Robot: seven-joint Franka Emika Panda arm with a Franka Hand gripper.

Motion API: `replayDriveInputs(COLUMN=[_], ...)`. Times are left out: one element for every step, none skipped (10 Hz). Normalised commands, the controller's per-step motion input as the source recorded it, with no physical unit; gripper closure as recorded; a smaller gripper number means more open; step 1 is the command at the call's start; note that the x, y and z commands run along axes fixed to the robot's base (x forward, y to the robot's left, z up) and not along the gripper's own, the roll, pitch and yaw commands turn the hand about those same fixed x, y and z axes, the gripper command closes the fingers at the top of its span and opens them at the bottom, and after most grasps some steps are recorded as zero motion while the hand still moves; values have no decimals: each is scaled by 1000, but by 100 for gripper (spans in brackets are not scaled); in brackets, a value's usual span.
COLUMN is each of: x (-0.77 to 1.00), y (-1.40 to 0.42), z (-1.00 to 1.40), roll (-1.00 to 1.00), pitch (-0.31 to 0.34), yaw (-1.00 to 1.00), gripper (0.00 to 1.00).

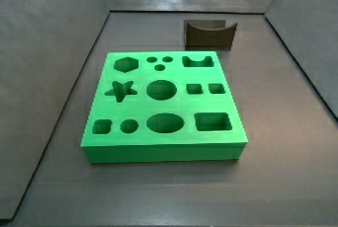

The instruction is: Insert the star object.

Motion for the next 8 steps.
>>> replayDriveInputs(x=[-369,-311,-311,-291,-266,-214,-134,-26], y=[0,14,11,0,0,-57,-174,-354], z=[-977,-1000,-1000,-1000,-1000,-1000,-1000,-963], roll=[0,-14,-17,-19,-14,0,0,47], pitch=[-36,-23,-23,-23,-23,-20,-59,-127], yaw=[-757,-823,-823,-837,-843,-857,-851,-789], gripper=[100,100,100,100,100,100,100,100])
